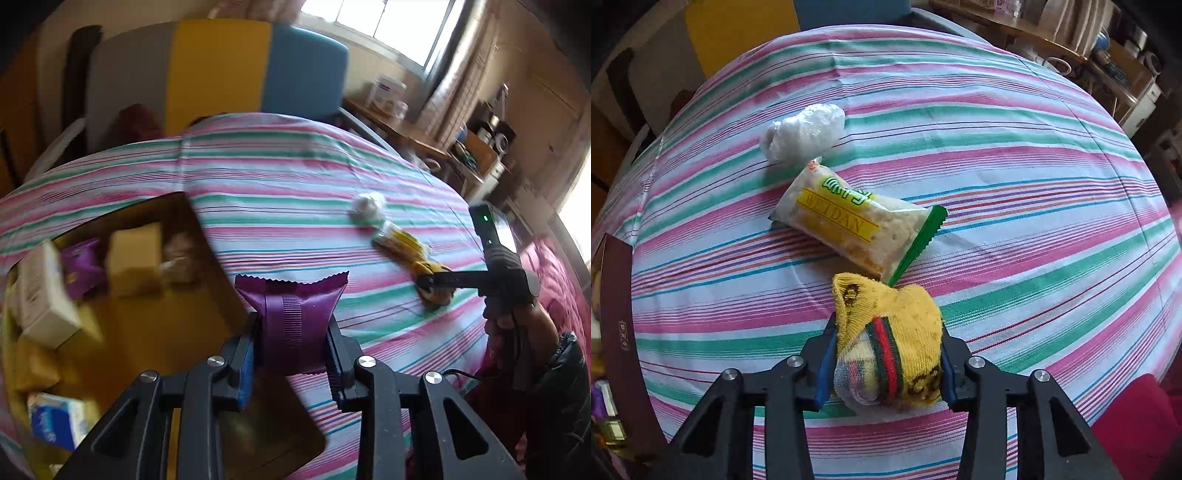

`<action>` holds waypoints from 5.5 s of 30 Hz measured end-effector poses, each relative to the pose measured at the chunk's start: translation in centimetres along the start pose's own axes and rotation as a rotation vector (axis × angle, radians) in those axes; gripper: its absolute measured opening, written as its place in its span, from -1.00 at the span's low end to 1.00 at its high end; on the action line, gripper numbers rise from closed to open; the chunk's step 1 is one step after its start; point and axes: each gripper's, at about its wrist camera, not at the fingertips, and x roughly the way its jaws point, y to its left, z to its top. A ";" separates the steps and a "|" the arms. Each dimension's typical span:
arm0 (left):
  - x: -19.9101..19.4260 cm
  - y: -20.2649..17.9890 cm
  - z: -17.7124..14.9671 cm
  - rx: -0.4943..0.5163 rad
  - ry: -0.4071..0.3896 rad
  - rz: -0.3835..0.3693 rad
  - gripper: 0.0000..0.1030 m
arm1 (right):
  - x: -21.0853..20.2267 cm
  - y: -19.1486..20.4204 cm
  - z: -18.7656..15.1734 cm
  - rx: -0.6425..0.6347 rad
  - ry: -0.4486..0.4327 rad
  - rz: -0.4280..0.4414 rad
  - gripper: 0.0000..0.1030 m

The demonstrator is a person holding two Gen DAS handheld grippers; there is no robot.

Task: Organize objects
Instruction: 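Grasp the purple snack packet with left tool while right tool grasps yellow sock, then lower the purple packet into the tray and open the left tool, then carry the yellow sock into the gold tray and open the right tool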

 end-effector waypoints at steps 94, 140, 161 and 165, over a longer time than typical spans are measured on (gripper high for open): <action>-4.0 14.9 -3.9 -0.210 -0.038 0.397 -0.21 | -0.2 7.8 -3.2 -0.333 -0.037 0.011 0.05; -8.5 12.6 -7.4 -0.227 -0.110 0.311 -0.21 | -1.9 10.2 -2.7 -0.343 -0.123 -0.017 -0.18; -9.4 16.5 -9.2 -0.329 -0.107 0.322 -0.21 | -5.8 36.2 -8.4 -0.636 -0.122 0.412 -0.15; -9.0 16.9 -9.4 -0.340 -0.092 0.320 -0.21 | -2.4 38.3 -7.6 -0.568 -0.054 0.419 -0.01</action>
